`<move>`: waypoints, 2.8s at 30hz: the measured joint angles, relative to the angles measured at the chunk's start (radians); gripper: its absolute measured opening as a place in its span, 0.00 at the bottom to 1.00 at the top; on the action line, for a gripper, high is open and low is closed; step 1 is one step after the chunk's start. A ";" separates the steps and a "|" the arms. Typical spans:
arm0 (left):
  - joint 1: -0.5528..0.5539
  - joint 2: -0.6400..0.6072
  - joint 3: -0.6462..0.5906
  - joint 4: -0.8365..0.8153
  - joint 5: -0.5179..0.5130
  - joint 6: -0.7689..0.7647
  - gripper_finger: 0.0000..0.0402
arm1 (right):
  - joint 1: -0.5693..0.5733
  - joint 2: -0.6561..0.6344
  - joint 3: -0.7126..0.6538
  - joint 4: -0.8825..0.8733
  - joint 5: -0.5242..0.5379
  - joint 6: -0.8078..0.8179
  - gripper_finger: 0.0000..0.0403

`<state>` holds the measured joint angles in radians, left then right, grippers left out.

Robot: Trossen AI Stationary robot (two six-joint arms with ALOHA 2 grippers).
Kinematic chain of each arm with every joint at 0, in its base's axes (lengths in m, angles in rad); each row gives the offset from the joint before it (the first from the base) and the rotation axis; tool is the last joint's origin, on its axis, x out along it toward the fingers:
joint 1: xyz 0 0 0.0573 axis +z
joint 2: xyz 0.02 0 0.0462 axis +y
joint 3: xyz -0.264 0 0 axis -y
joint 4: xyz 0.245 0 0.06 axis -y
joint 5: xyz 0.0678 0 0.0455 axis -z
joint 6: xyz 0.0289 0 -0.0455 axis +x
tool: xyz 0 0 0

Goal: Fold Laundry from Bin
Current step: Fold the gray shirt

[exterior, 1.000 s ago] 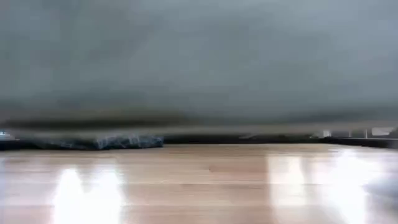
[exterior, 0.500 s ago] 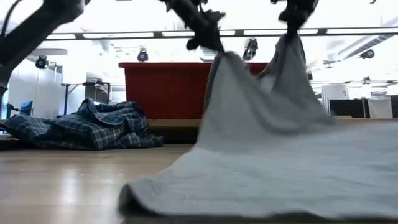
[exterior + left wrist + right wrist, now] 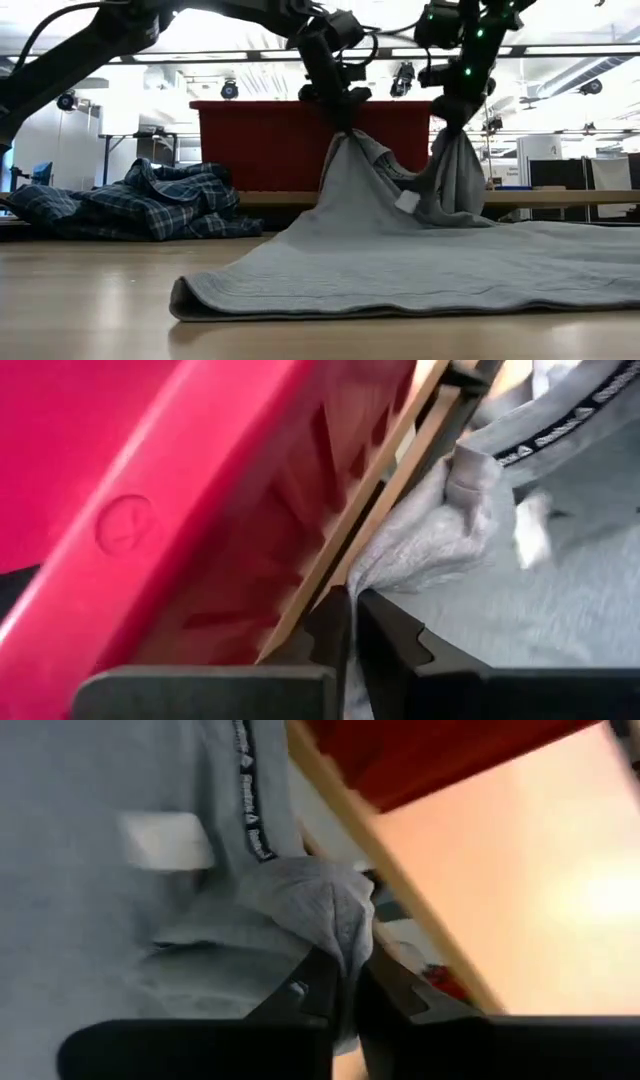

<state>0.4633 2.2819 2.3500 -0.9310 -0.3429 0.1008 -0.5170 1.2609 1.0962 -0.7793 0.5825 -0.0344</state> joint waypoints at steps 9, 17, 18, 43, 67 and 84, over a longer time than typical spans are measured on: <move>-0.004 -0.074 0.002 -0.097 0.007 -0.075 0.33 | 0.000 -0.031 0.073 -0.007 -0.042 0.128 0.36; -0.061 -0.214 0.002 -0.120 -0.003 -0.101 0.66 | 0.000 -0.052 0.111 -0.070 -0.014 0.181 0.57; -0.081 -0.237 0.002 -0.122 -0.004 -0.107 0.67 | 0.000 -0.055 0.111 -0.099 -0.013 0.199 0.59; -0.749 -0.362 -0.551 0.173 -0.027 -0.611 0.66 | 0.924 -0.237 -0.105 -0.246 -0.072 0.827 0.66; -0.695 -0.144 -0.871 0.625 0.088 -0.762 0.66 | 1.219 0.120 -0.317 0.015 -0.197 1.326 0.61; -0.799 -0.243 -0.876 0.265 0.277 -0.836 0.66 | 1.326 0.356 -0.187 0.215 -0.363 1.460 0.60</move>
<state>-0.3359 2.0386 1.4738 -0.6658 -0.0663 -0.7352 0.8087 1.6164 0.9088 -0.5639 0.2198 1.4261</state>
